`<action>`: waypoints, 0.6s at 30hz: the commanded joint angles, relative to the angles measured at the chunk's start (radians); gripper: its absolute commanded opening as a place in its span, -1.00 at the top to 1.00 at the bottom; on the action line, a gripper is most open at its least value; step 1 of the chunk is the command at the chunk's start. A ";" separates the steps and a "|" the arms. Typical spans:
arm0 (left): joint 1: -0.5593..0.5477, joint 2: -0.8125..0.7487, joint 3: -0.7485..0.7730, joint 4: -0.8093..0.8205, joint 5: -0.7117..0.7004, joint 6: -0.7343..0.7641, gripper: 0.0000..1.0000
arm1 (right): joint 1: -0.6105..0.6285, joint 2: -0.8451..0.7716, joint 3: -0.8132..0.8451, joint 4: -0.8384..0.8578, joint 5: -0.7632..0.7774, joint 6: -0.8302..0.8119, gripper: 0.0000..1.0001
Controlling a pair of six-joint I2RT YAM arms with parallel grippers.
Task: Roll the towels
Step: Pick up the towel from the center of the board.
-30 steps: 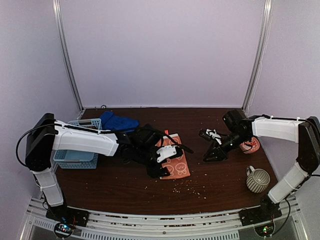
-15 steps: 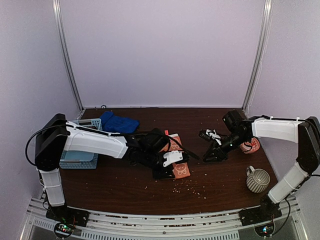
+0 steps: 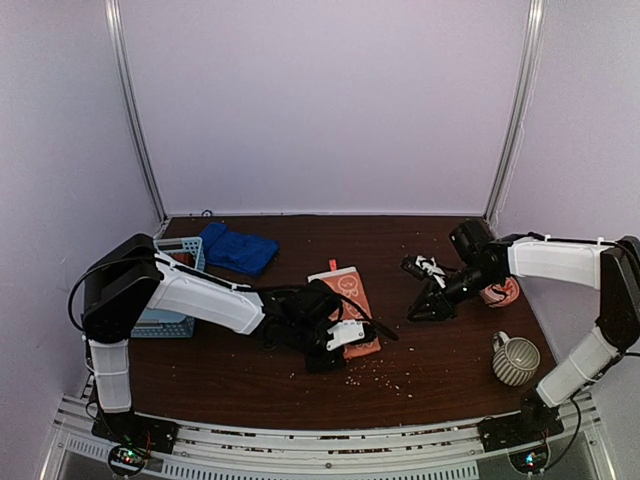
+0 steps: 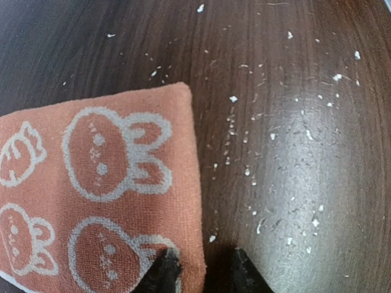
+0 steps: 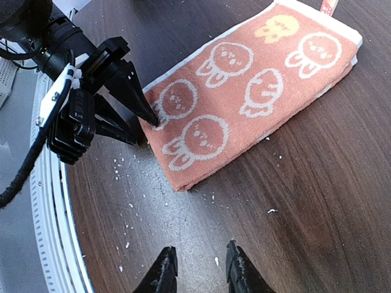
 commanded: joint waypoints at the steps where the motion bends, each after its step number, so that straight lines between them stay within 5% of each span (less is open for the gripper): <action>1: -0.005 0.025 -0.025 0.034 -0.049 -0.033 0.51 | -0.006 -0.052 0.011 0.047 0.035 0.041 0.45; 7: 0.007 0.086 0.032 -0.015 -0.010 -0.094 0.98 | -0.006 -0.109 0.095 -0.004 0.097 0.056 0.47; 12: 0.028 0.084 0.049 -0.014 0.141 -0.184 1.00 | -0.004 -0.195 0.208 -0.094 0.126 0.040 0.43; 18: 0.104 0.105 0.073 -0.027 0.441 -0.291 1.00 | -0.001 -0.351 0.152 -0.189 0.071 -0.036 0.43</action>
